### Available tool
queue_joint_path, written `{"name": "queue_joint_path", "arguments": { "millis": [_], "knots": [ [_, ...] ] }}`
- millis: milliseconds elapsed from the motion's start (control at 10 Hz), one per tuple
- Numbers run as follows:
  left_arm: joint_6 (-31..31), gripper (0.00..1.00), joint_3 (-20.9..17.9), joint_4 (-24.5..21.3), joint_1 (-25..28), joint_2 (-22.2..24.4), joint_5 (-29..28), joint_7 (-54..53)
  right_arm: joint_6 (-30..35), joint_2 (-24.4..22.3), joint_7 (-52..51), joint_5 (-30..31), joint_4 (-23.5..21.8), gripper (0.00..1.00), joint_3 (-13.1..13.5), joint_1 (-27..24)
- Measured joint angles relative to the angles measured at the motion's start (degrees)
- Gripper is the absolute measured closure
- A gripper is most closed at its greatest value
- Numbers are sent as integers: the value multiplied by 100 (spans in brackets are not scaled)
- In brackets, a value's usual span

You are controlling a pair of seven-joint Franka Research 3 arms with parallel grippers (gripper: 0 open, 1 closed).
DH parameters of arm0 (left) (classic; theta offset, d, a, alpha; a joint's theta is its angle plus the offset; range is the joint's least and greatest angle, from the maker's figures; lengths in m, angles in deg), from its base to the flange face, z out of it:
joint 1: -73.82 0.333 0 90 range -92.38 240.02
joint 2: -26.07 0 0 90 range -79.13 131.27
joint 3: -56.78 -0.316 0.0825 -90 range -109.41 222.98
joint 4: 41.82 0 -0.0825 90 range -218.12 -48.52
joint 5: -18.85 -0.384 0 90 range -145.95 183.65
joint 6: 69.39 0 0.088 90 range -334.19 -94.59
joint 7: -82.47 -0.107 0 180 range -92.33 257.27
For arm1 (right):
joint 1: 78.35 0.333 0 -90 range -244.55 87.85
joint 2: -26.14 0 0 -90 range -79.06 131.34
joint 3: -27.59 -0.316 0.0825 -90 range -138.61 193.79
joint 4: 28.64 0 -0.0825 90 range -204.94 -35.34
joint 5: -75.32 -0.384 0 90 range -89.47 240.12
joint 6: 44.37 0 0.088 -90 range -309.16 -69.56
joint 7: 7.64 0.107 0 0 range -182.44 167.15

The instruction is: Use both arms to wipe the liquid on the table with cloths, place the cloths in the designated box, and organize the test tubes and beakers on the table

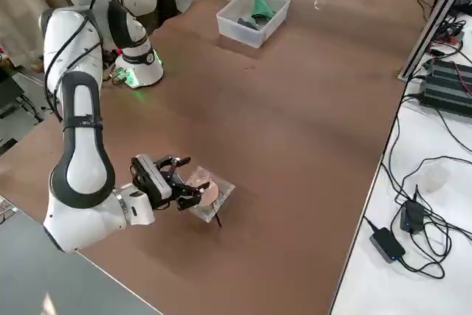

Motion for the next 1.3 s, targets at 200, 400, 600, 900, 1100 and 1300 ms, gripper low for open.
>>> {"name": "queue_joint_path", "arguments": {
  "millis": [200, 400, 600, 900, 1100, 1300],
  "knots": [
    [0, 4, -1, -1, 0, 0, 0, 0, 201, -97, 278, 0, 20, 1, -17, 16],
    [0, 4, -1, -1, 0, 0, 0, 0, 227, -223, 420, 2, 23, 1, -21, 80],
    [0, 4, -1, -1, 0, 0, 0, 0, 234, -238, 437, 4, 23, 1, -20, 96],
    [0, 4, -1, -2, 1, 0, 0, 1, 267, -453, 751, 103, 75, 1, -49, 480],
    [0, 4, -4, -3, 2, -1, 0, 9, 206, -721, 1350, 239, 113, 1, -58, 1142],
    [-5, 4, -5, -2, 2, -1, 0, 16, 115, -972, 2010, 311, 114, 1, -51, 1739]
  ]
}}
